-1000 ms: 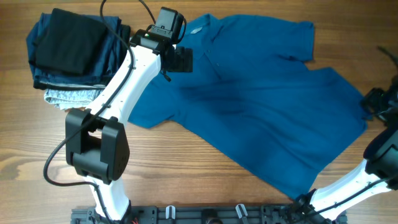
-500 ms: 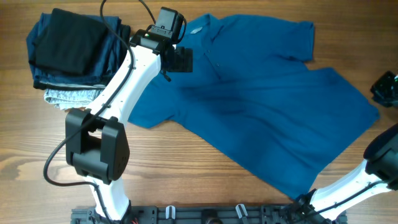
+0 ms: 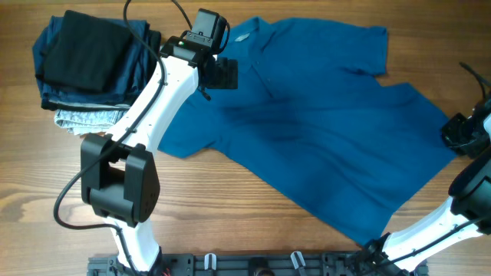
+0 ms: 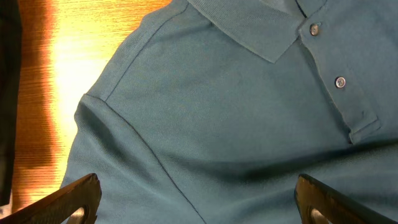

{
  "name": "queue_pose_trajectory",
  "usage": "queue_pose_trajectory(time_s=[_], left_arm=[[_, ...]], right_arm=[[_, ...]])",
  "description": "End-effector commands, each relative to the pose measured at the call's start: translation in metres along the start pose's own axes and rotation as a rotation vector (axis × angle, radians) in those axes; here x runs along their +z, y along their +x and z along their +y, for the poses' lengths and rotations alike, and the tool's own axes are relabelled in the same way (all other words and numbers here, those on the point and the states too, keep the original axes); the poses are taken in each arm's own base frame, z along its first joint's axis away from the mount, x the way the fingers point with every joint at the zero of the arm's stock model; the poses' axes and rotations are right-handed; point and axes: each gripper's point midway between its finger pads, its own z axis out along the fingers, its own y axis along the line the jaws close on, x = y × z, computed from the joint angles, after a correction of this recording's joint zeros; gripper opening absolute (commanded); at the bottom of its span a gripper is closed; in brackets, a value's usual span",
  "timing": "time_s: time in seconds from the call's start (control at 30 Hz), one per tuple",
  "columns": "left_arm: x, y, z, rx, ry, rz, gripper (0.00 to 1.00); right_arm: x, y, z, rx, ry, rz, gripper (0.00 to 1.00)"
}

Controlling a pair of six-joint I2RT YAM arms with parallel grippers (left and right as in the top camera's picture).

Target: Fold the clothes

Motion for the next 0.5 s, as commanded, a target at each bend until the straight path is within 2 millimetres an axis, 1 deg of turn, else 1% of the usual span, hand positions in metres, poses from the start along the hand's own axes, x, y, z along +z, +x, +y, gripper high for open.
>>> queue_pose_trajectory(time_s=[0.0,0.07,0.13,0.23,0.3,0.37,0.4,0.47], left_arm=[[0.003,0.0,0.0,0.002,-0.004,0.004,1.0],[0.003,0.0,0.0,0.002,-0.004,0.004,1.0],[0.003,0.0,0.0,0.002,-0.004,0.004,1.0],[0.003,0.0,0.0,0.002,-0.004,0.004,1.0],[0.003,0.0,0.0,0.002,-0.004,0.004,1.0],[0.003,0.0,0.0,0.002,-0.004,0.004,1.0],[0.003,0.0,0.0,0.002,-0.004,0.004,1.0],[0.003,0.0,0.0,0.002,-0.004,0.004,1.0]], right_arm=[[-0.001,-0.008,-0.021,0.044,0.094,-0.041,0.19],[0.0,-0.015,-0.024,0.068,0.085,-0.066,0.21],[0.0,-0.019,-0.021,0.078,0.049,-0.077,0.24],[0.0,-0.018,-0.001,0.065,-0.071,-0.063,0.24],[-0.001,-0.019,0.005,0.054,-0.104,-0.061,0.24],[-0.011,-0.022,0.007,0.052,-0.12,-0.048,0.24],[-0.019,-0.026,0.008,0.053,-0.126,-0.051,0.24],[-0.037,-0.032,0.016,0.053,-0.173,-0.048,0.32]])
